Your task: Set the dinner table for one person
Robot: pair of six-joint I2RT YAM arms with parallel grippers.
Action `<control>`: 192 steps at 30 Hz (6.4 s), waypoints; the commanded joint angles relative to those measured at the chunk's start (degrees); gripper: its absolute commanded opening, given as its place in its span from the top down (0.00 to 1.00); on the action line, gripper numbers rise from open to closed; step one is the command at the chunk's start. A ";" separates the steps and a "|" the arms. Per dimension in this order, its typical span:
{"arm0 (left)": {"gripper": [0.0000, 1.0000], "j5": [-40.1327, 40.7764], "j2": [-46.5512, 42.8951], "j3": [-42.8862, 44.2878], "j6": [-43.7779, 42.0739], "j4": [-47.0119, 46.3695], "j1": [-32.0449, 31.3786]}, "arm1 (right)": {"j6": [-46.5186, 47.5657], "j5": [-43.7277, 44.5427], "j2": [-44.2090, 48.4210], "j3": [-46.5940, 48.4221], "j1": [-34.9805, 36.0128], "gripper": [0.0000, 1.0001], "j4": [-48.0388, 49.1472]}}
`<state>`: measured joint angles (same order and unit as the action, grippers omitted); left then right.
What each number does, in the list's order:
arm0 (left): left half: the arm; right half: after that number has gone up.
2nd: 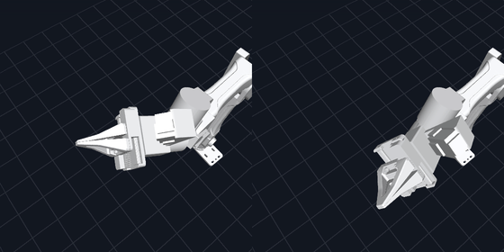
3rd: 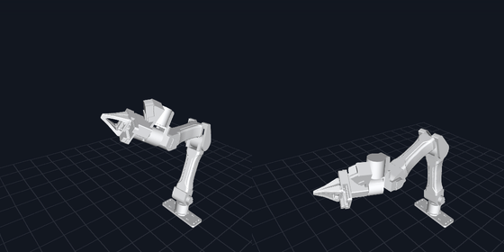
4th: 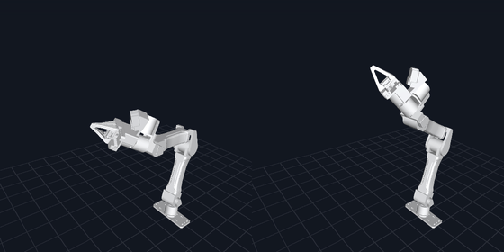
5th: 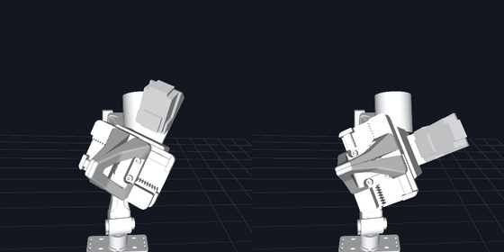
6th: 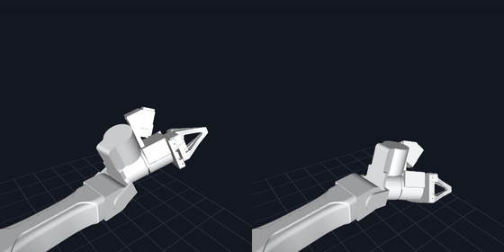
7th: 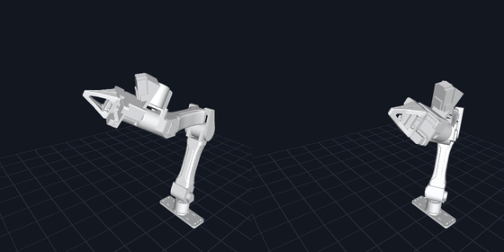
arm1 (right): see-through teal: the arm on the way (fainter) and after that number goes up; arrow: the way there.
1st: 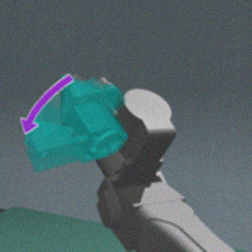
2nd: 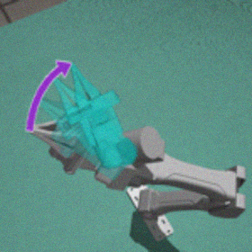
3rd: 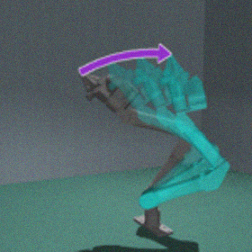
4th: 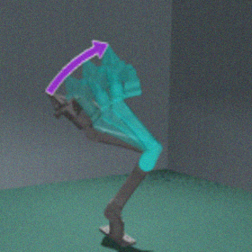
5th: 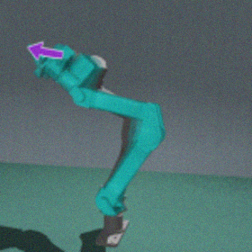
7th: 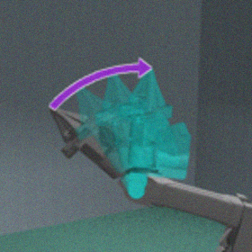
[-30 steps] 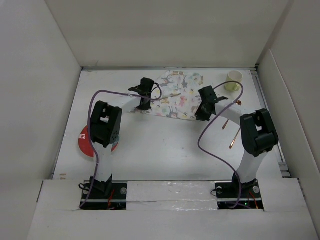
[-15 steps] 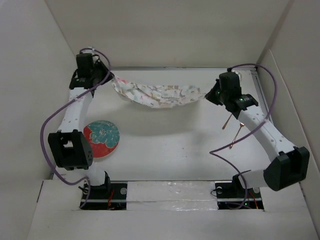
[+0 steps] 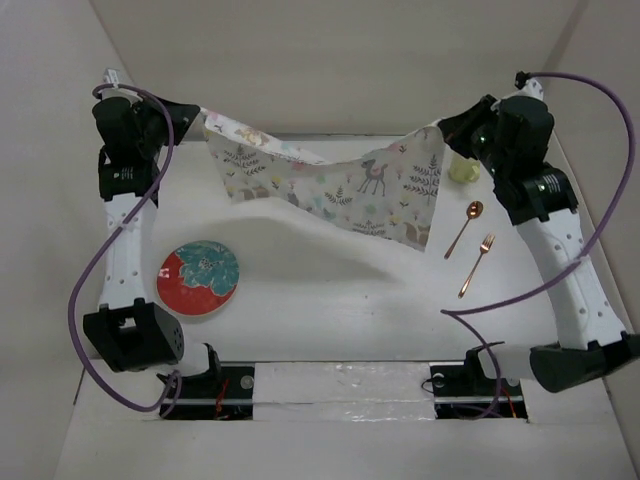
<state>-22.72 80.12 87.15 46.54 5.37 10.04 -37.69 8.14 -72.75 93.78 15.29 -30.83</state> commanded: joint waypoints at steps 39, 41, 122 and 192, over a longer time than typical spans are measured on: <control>1.00 -4.71 23.68 -20.97 -10.24 -5.90 2.26 | -1.95 -17.72 -24.63 -26.10 -13.18 1.00 13.16; 1.00 -3.13 22.98 -22.37 -11.82 -5.54 2.26 | -1.69 -17.11 -23.93 -28.20 -13.18 1.00 12.73; 0.68 11.82 -37.04 -28.71 -21.06 21.70 -33.77 | -29.10 -21.77 -67.00 11.07 46.32 0.43 36.10; 0.59 30.27 -8.75 -15.35 -29.75 10.10 -37.73 | -1.60 -19.93 -30.88 -7.21 -2.87 0.95 4.64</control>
<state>4.38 71.37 69.87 20.16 17.34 -27.64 -44.12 -18.20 -109.86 83.13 16.40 -21.65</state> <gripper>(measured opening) 0.433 0.131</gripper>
